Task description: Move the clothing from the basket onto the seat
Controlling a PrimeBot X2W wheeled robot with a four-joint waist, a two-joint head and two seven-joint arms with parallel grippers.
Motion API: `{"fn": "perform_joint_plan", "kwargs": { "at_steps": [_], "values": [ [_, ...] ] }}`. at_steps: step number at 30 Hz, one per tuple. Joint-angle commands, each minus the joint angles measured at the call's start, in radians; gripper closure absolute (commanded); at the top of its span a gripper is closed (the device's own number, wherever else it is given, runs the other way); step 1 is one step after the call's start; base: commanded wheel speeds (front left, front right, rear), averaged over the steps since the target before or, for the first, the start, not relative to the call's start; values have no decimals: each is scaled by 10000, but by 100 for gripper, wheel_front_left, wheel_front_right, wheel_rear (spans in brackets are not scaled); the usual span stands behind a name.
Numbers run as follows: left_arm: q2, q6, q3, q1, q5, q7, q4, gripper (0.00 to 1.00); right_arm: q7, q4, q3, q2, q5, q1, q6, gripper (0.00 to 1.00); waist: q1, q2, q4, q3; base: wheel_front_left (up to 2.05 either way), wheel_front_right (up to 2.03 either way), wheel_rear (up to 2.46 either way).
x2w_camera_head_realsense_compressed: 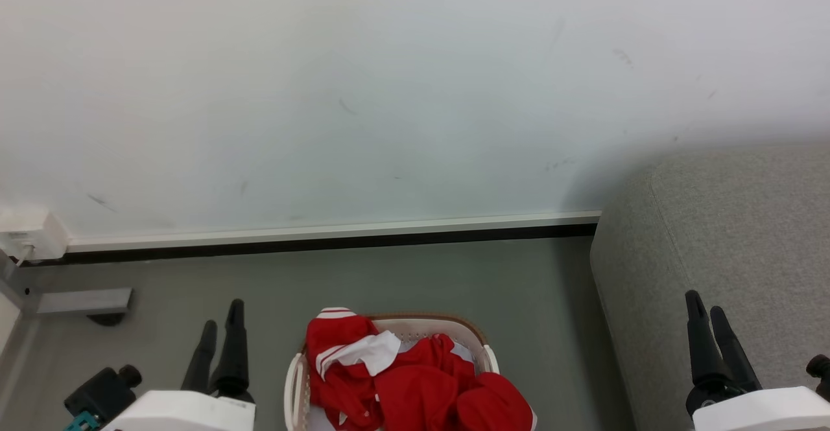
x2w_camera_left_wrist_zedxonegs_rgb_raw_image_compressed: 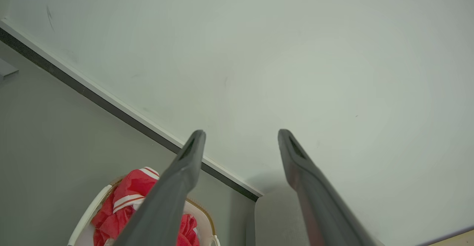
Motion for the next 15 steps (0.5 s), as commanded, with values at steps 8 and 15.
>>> {"fn": "perform_joint_plan", "kwargs": {
  "at_steps": [8, 15],
  "values": [
    [123, 359, -198, 17, 1321, -297, -50, 0, -330, -170, 267, -117, -1375, -224, -9, 0, 0, 0, -42, -41, 0, 0, 0],
    [135, 511, -275, 22, 2065, -512, -47, 0, -539, -187, 514, -161, -2160, -244, -10, 0, 0, 0, -81, -70, 0, 0, 0]
  ]
}}
